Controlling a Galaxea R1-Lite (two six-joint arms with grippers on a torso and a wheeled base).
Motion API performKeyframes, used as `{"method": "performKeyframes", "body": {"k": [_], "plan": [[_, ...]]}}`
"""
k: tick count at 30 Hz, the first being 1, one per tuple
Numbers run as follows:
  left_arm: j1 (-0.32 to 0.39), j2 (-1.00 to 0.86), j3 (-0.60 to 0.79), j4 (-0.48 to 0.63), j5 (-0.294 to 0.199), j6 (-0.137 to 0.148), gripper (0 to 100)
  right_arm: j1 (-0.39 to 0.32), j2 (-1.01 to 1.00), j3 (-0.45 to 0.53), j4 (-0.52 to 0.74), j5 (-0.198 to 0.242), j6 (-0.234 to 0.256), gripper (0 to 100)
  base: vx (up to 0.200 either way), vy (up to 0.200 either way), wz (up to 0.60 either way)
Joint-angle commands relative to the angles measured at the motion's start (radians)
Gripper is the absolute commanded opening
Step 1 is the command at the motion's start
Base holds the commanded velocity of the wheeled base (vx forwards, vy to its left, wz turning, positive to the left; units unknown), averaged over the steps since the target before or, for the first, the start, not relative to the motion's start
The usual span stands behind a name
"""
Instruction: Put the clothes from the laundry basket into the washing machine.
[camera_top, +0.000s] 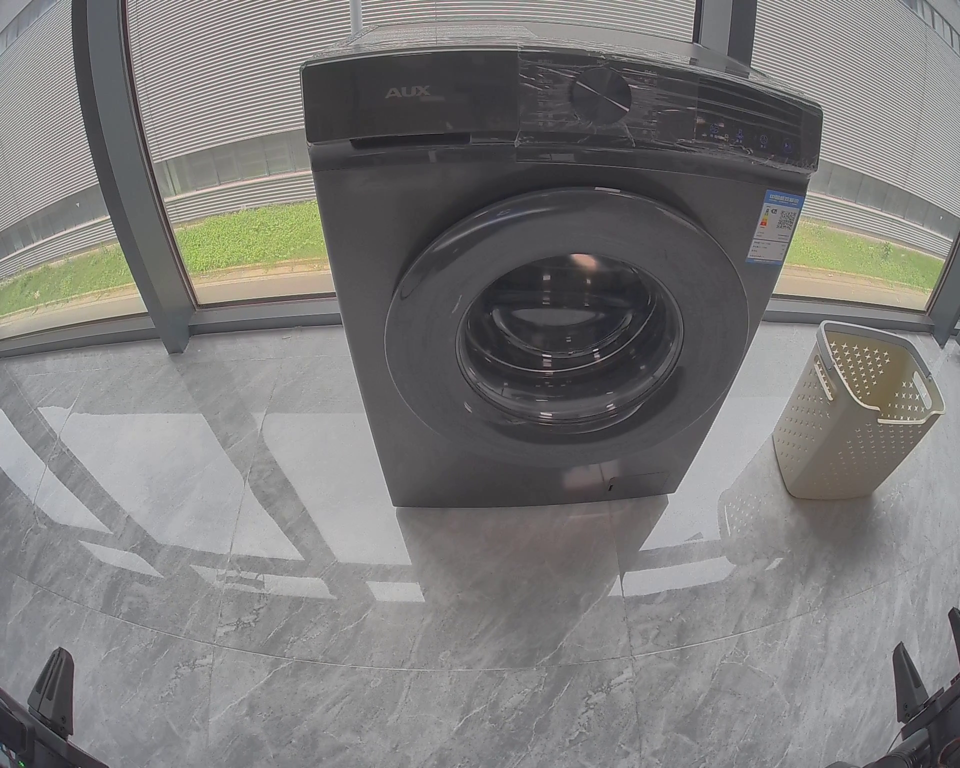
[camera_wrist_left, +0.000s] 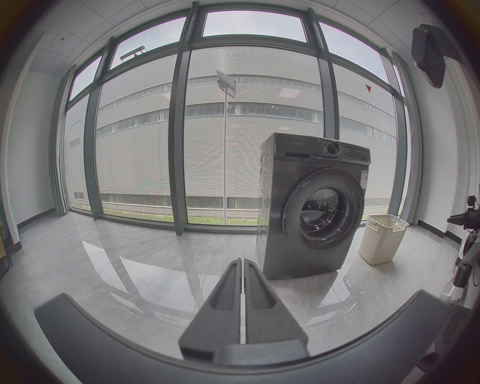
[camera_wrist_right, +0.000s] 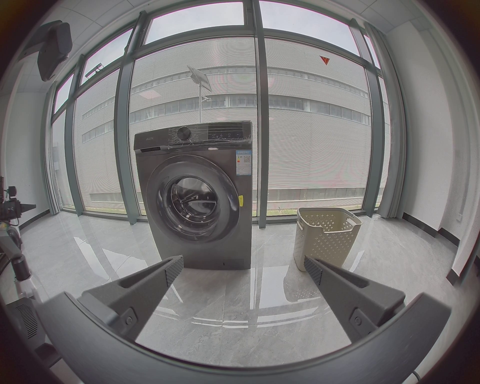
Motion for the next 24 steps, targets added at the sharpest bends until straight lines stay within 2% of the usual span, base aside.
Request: {"method": "performKeyframes", "body": {"k": [1,11,20,24], "plan": [[0.001,-0.014,0.018,-0.001,-0.008,0.000,0,0.000,-0.012,0.018,0.000,0.000,0.000,100,0.000,-0.200,0.00],[0.001,-0.014,0.018,-0.001,-0.011,0.000,0,0.000,-0.010,0.018,-0.002,0.000,0.000,100,0.000,-0.200,0.00],[0.000,-0.014,0.018,-0.002,-0.035,0.003,0,0.000,-0.012,0.018,0.000,0.000,0.000,100,0.000,-0.200,0.00],[0.000,-0.014,0.018,0.001,-0.049,-0.004,0,-0.001,-0.010,0.018,0.000,0.000,0.000,100,0.000,0.000,0.00]]}}
